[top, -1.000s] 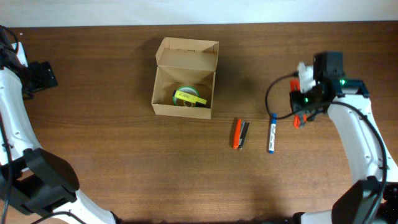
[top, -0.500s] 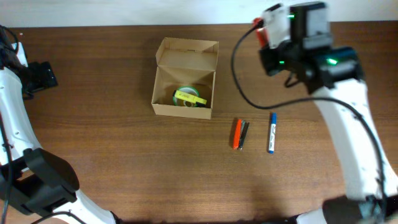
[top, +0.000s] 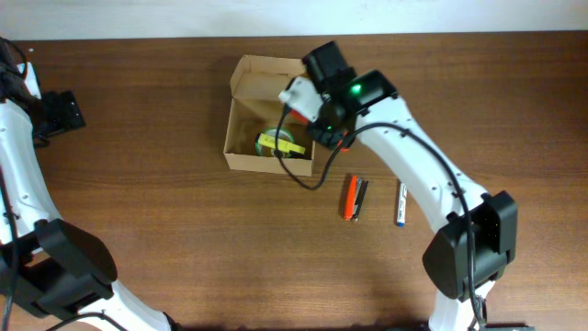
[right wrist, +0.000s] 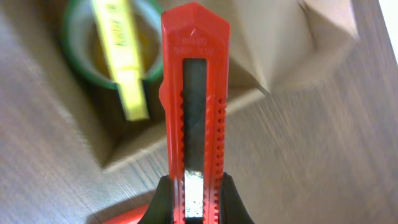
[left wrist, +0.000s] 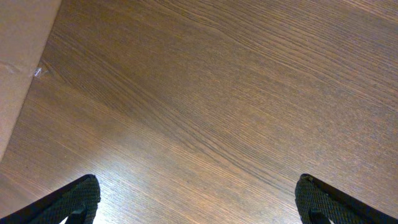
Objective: Pack container
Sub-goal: 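Carry the red box cutter over the box and lower it inside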
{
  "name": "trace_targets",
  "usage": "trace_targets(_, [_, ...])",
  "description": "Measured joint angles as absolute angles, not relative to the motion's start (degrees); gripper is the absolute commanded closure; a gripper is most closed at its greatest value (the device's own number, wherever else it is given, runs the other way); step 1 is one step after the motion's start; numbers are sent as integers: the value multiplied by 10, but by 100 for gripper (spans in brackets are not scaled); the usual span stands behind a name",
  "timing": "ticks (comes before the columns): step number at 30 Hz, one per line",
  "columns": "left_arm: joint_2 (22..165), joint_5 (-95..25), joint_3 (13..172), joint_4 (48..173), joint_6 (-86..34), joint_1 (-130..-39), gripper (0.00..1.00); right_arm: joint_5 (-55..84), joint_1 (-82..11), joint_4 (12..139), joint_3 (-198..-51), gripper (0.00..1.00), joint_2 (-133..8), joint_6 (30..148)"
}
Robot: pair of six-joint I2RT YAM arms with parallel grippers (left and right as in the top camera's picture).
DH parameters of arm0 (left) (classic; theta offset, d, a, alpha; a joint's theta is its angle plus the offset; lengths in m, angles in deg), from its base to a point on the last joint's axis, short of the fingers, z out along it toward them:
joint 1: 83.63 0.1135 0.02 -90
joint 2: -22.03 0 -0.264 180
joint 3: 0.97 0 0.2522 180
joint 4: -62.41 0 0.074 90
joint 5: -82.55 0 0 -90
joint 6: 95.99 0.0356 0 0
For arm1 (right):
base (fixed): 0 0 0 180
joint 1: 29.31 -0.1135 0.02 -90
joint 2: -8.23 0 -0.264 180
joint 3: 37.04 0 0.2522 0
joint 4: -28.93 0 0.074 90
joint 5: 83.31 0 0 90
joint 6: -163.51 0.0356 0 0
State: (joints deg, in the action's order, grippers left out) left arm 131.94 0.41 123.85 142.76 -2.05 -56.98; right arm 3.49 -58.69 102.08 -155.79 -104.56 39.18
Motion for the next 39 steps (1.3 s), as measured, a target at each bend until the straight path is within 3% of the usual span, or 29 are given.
trace_targets(9, [1319,4,1238,1428,-20,-570,0,35,-654,972,-1558,97,-1046,281])
trace_targets(29, [1319,4,1238,1428,-20,-570,0,-13,-659,842,-1558,97,-1078,272])
trace_targets(39, [1319,4,1238,1428,-20,-570,0,-21,-659,837,-1558,97,-1129,283])
